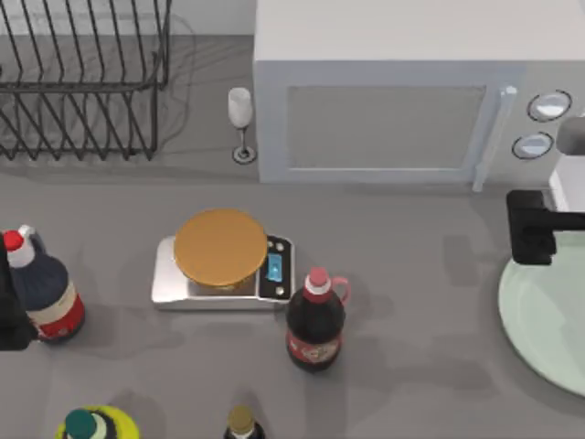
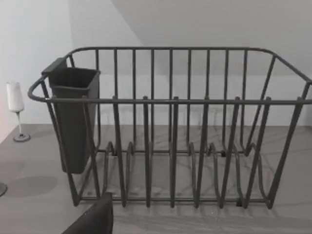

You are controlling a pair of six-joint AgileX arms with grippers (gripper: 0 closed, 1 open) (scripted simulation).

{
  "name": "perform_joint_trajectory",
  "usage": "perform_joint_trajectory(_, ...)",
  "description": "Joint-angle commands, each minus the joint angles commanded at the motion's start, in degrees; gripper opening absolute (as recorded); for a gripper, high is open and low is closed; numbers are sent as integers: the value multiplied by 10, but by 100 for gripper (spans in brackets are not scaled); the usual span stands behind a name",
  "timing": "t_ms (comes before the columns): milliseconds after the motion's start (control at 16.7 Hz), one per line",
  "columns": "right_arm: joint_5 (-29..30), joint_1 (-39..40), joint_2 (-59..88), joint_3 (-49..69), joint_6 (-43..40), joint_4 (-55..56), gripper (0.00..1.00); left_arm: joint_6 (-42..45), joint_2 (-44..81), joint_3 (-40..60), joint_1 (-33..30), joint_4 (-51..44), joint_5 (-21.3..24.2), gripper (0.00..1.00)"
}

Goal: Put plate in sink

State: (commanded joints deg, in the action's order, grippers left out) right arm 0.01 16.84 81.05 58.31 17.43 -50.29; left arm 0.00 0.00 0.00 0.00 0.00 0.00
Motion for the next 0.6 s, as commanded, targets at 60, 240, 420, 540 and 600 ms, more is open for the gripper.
perform_joint_trajectory(60, 0, 8, 44, 29, 9, -25, 100, 0, 0, 0, 0, 0, 0, 100)
perform_joint_trajectory(240, 0, 28, 142, 96, 29, -83, 100, 0, 0, 0, 0, 0, 0, 100)
perform_joint_trajectory(420, 0, 37, 185, 128, 38, -110, 100, 0, 0, 0, 0, 0, 0, 100)
perform_joint_trajectory(540, 0, 37, 187, 129, 39, -112, 100, 0, 0, 0, 0, 0, 0, 100)
perform_joint_trajectory(600, 0, 37, 187, 129, 39, -112, 100, 0, 0, 0, 0, 0, 0, 100)
